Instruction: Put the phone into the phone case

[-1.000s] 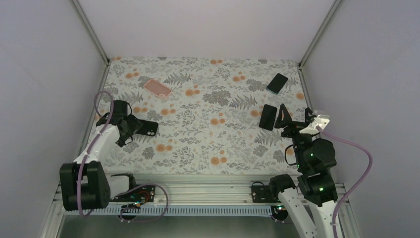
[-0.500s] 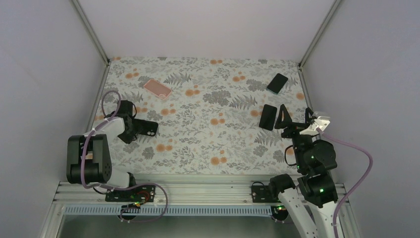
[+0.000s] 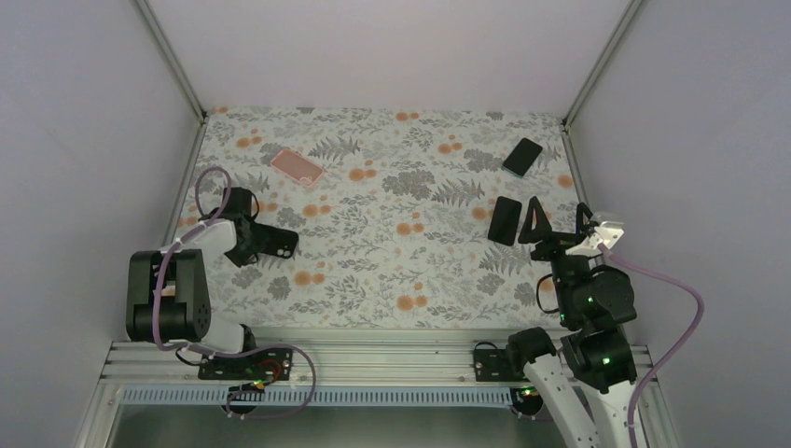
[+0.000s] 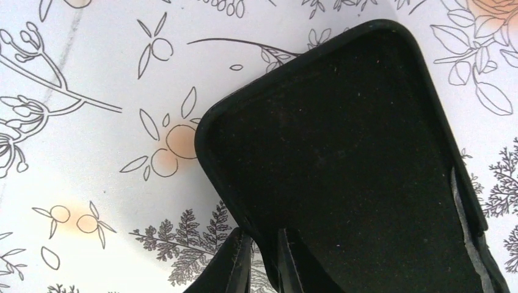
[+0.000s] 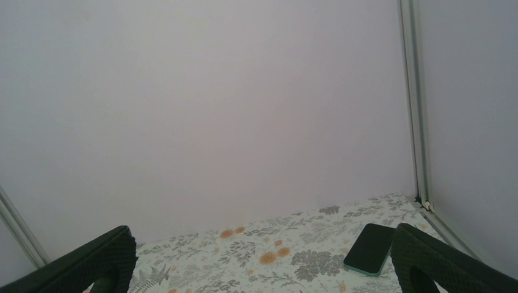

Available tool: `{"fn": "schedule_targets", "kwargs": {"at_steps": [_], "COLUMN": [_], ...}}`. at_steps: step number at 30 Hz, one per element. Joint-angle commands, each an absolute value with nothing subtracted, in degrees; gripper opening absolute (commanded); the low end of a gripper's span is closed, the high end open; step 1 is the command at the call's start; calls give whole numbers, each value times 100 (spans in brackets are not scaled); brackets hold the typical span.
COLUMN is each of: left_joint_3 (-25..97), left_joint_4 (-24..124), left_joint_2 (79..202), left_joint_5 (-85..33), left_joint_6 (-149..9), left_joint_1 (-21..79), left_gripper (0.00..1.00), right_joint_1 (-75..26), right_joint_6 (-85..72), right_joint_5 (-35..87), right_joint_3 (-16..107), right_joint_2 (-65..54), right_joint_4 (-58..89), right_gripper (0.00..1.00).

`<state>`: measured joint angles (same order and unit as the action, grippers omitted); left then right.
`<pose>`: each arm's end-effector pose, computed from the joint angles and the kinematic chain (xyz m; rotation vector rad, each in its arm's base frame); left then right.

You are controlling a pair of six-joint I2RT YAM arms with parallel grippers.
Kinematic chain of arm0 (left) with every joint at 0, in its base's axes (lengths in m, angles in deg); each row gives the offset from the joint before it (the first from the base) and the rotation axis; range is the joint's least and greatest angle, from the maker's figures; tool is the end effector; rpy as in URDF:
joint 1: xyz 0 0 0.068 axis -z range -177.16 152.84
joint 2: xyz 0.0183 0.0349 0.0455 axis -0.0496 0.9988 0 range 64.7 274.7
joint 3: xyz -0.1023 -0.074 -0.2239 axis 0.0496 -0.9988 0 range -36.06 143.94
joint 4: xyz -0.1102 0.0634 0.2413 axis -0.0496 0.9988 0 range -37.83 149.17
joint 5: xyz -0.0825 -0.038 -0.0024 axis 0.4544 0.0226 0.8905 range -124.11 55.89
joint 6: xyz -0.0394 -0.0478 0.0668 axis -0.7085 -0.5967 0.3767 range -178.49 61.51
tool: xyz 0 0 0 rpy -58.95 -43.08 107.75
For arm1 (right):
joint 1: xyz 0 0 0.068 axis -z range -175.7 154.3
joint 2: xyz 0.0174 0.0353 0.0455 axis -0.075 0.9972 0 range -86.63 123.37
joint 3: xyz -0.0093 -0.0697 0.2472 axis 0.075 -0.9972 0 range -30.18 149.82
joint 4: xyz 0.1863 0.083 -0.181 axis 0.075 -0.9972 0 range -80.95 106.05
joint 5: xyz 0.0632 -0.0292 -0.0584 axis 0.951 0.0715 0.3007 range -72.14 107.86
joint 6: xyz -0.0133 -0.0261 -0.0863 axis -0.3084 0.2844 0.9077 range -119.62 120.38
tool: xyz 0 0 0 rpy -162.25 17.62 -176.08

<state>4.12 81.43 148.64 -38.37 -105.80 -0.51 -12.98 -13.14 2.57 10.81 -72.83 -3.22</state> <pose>0.2655 0.0216 0.0768 -1.2289 2.5588 -0.0609 0.1324 0.0187 0.3644 0.1730 1.4318 0.2504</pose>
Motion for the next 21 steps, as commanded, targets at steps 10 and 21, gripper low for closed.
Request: {"fn": "schedule_targets", "kwargs": {"at_steps": [10, 21], "left_joint_3": [759, 1406], "left_joint_4": [8132, 7905], "left_joint_2": [15052, 15314], "left_joint_5": [-3663, -3584], "left_joint_6": [-9732, -8793], "left_joint_1": [583, 1829], "left_gripper": [2, 2], "right_joint_1": [-1368, -1363], "right_joint_6": [-1382, -1596], "right_joint_5": [612, 1837], "right_joint_3": [1278, 1552], "right_joint_2": [-7088, -6227], "right_joint_4": [-457, -681], "right_gripper": [99, 99]}}
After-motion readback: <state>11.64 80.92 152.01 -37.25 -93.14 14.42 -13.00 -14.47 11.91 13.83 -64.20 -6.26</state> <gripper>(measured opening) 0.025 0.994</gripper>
